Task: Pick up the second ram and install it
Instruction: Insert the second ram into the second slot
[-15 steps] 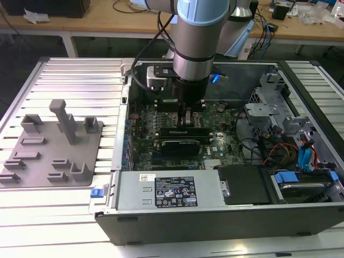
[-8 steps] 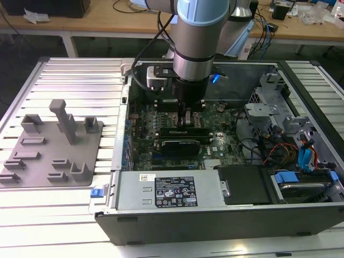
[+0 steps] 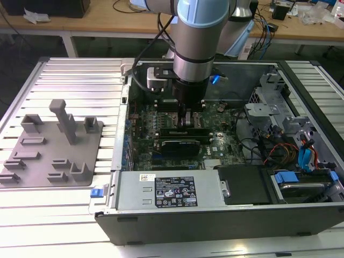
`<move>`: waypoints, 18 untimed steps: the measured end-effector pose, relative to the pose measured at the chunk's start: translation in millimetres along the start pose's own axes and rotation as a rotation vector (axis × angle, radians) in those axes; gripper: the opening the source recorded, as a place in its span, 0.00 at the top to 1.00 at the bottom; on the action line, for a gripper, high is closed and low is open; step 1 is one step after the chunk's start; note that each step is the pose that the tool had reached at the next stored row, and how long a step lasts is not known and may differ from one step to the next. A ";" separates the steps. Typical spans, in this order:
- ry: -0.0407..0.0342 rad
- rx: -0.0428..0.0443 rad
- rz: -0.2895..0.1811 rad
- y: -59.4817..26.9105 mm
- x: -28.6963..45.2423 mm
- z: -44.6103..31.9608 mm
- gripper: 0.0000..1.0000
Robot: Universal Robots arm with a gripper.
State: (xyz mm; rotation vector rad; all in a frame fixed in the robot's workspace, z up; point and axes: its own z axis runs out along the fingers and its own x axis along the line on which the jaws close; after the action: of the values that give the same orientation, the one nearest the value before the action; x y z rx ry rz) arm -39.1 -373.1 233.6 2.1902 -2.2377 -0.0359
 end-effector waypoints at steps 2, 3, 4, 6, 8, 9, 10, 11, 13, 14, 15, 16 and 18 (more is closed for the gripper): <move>-0.0001 0.0002 0.000 0.0 0.0 1.9 0.91; -0.0001 0.0003 0.000 0.1 0.0 3.2 0.91; -0.0001 0.0003 0.000 0.1 0.1 4.5 0.91; 0.0002 0.0002 0.000 0.2 0.1 5.4 0.91; -0.0003 0.0003 0.000 0.1 0.0 6.0 0.91; -0.0001 0.0002 0.000 0.1 0.1 7.1 0.91; 0.0001 0.0002 0.000 0.1 0.1 7.1 0.91; -0.0001 0.0002 0.000 0.1 0.1 7.1 0.91; -0.0001 0.0004 0.000 0.1 0.1 7.2 0.91; -0.0001 0.0003 0.000 0.1 0.1 7.2 0.84; -0.0001 0.0003 0.000 0.1 0.1 7.2 0.77; -0.0001 0.0003 0.000 0.1 0.1 7.2 0.77; -0.0002 0.0003 0.000 0.1 0.0 6.7 0.77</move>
State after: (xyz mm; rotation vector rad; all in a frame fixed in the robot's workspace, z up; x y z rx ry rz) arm -39.4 -373.1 226.9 2.1905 -2.2379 -0.0357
